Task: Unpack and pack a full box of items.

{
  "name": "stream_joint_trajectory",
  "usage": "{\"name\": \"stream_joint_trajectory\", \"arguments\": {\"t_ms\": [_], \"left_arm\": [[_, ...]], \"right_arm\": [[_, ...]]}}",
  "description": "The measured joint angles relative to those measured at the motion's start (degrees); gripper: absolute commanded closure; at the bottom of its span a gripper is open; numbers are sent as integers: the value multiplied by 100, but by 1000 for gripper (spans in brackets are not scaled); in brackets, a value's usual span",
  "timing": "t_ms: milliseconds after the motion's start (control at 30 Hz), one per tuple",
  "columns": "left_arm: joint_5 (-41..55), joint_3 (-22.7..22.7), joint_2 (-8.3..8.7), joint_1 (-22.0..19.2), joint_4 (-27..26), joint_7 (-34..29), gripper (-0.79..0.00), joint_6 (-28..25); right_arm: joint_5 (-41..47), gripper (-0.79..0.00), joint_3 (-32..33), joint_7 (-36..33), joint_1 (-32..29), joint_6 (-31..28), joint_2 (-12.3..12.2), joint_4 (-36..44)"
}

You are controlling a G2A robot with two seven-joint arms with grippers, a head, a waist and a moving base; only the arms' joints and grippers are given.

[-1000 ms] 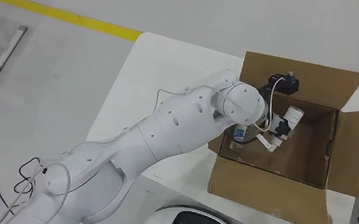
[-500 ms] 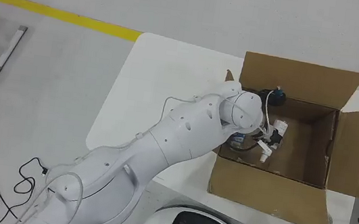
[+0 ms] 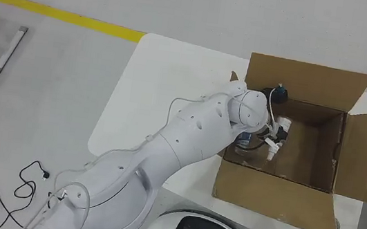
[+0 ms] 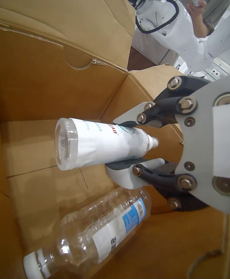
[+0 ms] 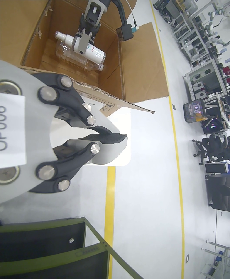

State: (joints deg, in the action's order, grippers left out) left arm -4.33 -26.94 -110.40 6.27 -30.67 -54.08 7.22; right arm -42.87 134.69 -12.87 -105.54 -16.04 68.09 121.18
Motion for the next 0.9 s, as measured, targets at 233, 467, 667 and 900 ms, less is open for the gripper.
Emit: {"name": "stream_joint_trajectory", "arguments": {"t_ms": [233,467,667,900], "left_arm": [[-25,-77,-89,-25,239,21,-785,-81],[-249,-196,-83,-115,111,360,-785,-770],[-853,-323,84,-222,-305,820,-785,-1402],[-1837,-642,525,-51,-1411,720,-785,-1530]], "right_arm": [[7,0,37,-33,17,-39,2,-23],[71,0,3,-84,51,-70,5,16],[500,0,67,-268,108,3,7,118],[841,0,308,-644,137,47,-16,351]]}}
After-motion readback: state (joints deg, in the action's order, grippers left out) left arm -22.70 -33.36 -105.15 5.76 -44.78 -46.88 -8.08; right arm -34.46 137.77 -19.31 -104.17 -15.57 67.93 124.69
